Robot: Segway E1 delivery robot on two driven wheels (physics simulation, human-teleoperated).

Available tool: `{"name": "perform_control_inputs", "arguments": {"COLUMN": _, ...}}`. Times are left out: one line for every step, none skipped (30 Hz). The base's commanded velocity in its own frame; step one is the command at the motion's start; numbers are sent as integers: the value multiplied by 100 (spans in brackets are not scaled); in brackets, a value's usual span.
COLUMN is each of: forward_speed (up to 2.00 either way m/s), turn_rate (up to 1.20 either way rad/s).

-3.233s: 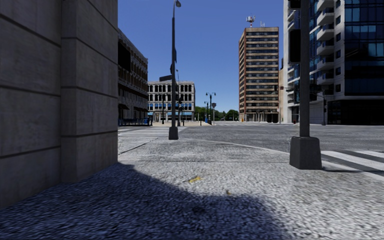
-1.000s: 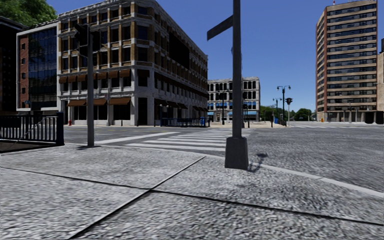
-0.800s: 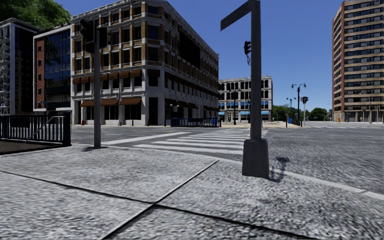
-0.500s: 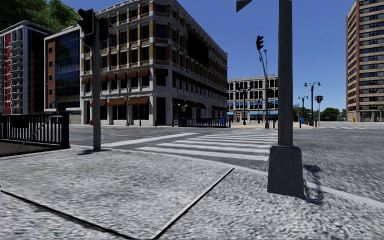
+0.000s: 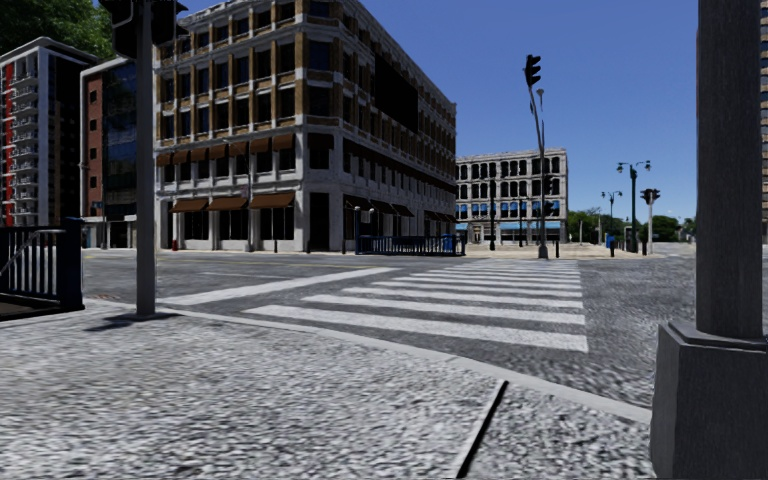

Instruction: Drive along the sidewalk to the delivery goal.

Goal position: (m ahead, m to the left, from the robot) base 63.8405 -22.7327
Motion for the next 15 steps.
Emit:
{"name": "perform_control_inputs", "arguments": {"forward_speed": 200, "turn_rate": 0}}
{"name": "perform_control_inputs", "arguments": {"forward_speed": 200, "turn_rate": 0}}
{"name": "perform_control_inputs", "arguments": {"forward_speed": 200, "turn_rate": 0}}
{"name": "perform_control_inputs", "arguments": {"forward_speed": 200, "turn_rate": 0}}
{"name": "perform_control_inputs", "arguments": {"forward_speed": 200, "turn_rate": 0}}
{"name": "perform_control_inputs", "arguments": {"forward_speed": 200, "turn_rate": 0}}
{"name": "perform_control_inputs", "arguments": {"forward_speed": 200, "turn_rate": 0}}
{"name": "perform_control_inputs", "arguments": {"forward_speed": 200, "turn_rate": 0}}
{"name": "perform_control_inputs", "arguments": {"forward_speed": 200, "turn_rate": 0}}
{"name": "perform_control_inputs", "arguments": {"forward_speed": 200, "turn_rate": 0}}
{"name": "perform_control_inputs", "arguments": {"forward_speed": 200, "turn_rate": 0}}
{"name": "perform_control_inputs", "arguments": {"forward_speed": 200, "turn_rate": 0}}
{"name": "perform_control_inputs", "arguments": {"forward_speed": 200, "turn_rate": 0}}
{"name": "perform_control_inputs", "arguments": {"forward_speed": 200, "turn_rate": 0}}
{"name": "perform_control_inputs", "arguments": {"forward_speed": 200, "turn_rate": 0}}
